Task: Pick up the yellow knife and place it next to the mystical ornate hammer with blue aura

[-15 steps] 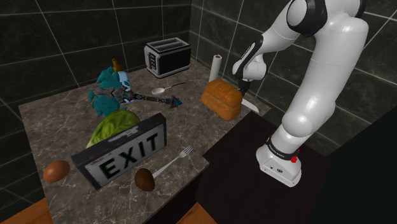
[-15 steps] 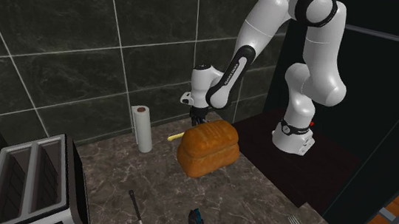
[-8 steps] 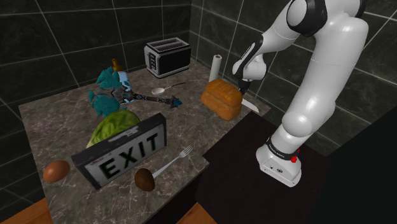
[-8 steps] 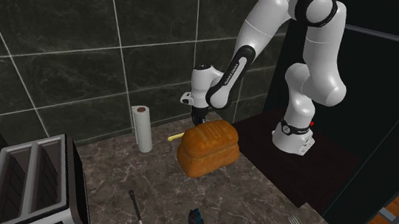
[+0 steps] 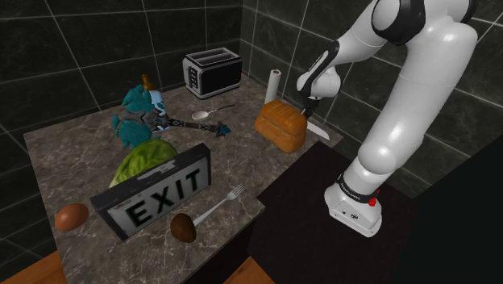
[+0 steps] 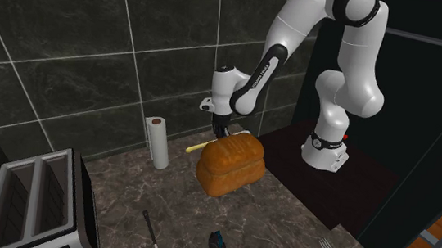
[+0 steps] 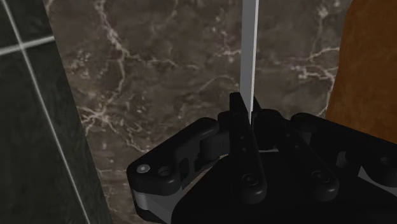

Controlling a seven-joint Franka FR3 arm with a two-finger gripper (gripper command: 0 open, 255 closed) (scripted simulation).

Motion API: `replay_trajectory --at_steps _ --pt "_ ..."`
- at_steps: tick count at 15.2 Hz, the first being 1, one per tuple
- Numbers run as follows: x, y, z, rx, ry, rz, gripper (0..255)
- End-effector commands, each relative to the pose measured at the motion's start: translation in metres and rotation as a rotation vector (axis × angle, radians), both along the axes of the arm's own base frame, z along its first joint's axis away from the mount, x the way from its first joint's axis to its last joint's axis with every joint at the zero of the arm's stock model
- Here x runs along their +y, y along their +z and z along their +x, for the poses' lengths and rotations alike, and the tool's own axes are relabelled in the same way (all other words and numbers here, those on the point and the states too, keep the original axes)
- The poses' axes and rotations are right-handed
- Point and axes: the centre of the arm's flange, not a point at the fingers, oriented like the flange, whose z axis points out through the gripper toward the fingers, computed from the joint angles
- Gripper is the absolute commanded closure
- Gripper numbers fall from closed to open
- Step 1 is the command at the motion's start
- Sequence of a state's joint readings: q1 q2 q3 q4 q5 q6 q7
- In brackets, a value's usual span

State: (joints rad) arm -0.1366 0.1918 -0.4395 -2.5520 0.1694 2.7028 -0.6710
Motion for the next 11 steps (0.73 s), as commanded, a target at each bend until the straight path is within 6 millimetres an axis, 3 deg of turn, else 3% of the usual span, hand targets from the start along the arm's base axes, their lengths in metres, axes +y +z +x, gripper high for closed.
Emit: replay_trajectory --at_steps 1,11 --pt "0.000 0.011 0.000 0.001 0.000 0.000 255" --pt "0.000 0.064 0.000 0.001 0.000 0.000 255"
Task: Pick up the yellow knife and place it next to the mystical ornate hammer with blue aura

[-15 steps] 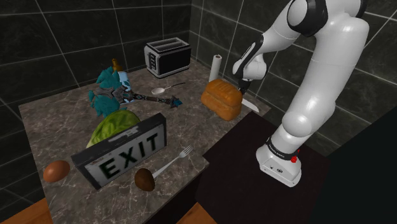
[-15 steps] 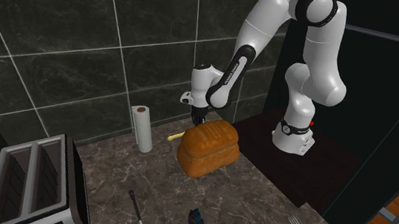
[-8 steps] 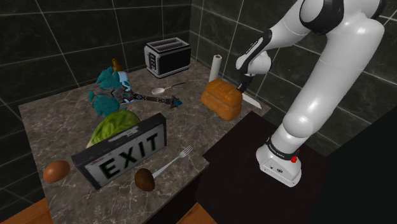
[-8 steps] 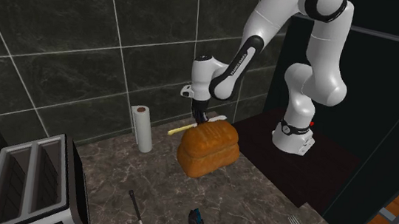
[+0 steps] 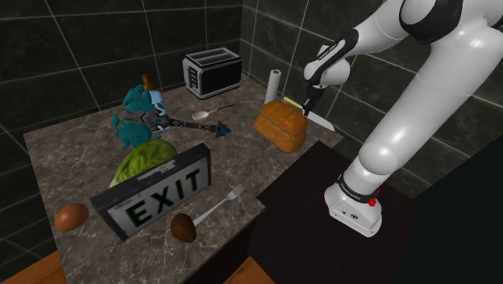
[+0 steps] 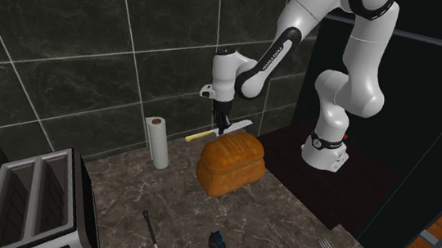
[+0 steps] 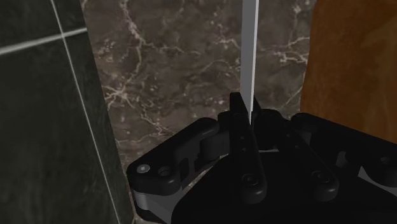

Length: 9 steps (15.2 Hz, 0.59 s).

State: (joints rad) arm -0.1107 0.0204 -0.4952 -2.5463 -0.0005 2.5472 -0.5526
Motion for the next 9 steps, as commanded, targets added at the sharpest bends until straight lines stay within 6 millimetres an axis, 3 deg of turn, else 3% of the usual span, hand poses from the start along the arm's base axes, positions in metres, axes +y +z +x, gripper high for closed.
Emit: replay_trajectory --at_steps 1,9 --pt "0.002 0.011 -0.001 0.001 0.000 0.000 255" --pt "0.002 0.053 -0.001 0.001 0.000 0.000 255"
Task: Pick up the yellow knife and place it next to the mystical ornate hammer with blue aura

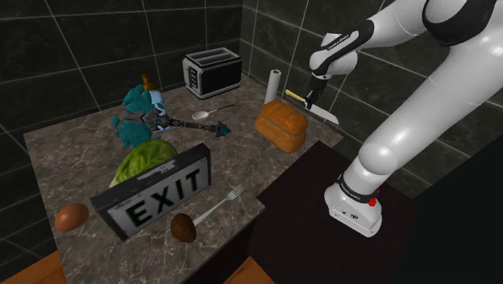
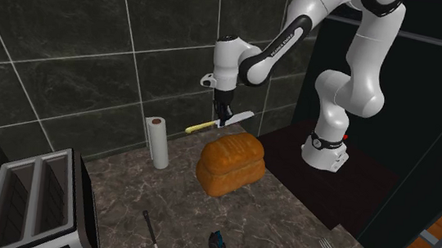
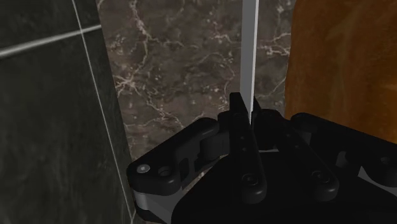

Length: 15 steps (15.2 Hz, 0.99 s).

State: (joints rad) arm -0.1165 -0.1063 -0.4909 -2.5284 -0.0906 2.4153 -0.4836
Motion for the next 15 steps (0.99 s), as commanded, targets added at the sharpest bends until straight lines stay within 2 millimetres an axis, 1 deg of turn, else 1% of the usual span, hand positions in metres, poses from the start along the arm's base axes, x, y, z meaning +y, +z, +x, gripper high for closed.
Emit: replay_trajectory --at_steps 1,15 --pt "-0.001 0.012 0.000 0.001 0.000 0.000 255" --pt "-0.001 0.086 0.000 0.001 0.000 0.000 255"
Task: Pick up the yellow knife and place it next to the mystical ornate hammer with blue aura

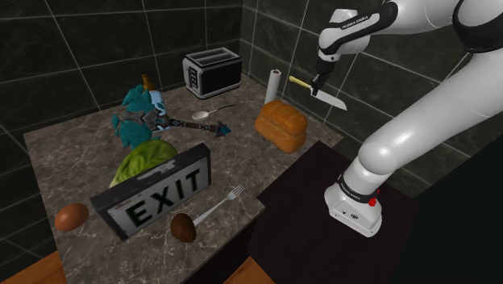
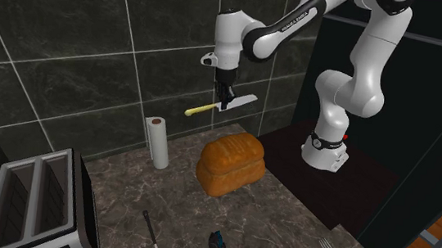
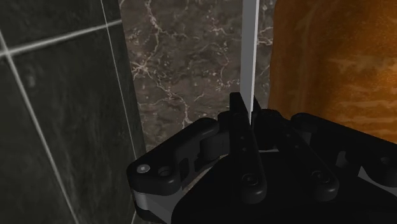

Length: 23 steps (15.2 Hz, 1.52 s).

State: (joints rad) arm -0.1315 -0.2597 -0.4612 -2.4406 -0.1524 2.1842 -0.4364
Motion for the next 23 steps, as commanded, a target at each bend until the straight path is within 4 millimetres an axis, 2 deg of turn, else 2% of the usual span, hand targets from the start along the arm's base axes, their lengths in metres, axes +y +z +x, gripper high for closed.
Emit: replay_trajectory --at_steps 1,18,23 --pt "0.000 0.012 0.000 0.001 0.000 0.000 255" --pt "0.000 0.099 0.000 0.001 0.000 0.000 255" --pt "0.042 0.099 0.052 0.001 0.000 0.000 255"
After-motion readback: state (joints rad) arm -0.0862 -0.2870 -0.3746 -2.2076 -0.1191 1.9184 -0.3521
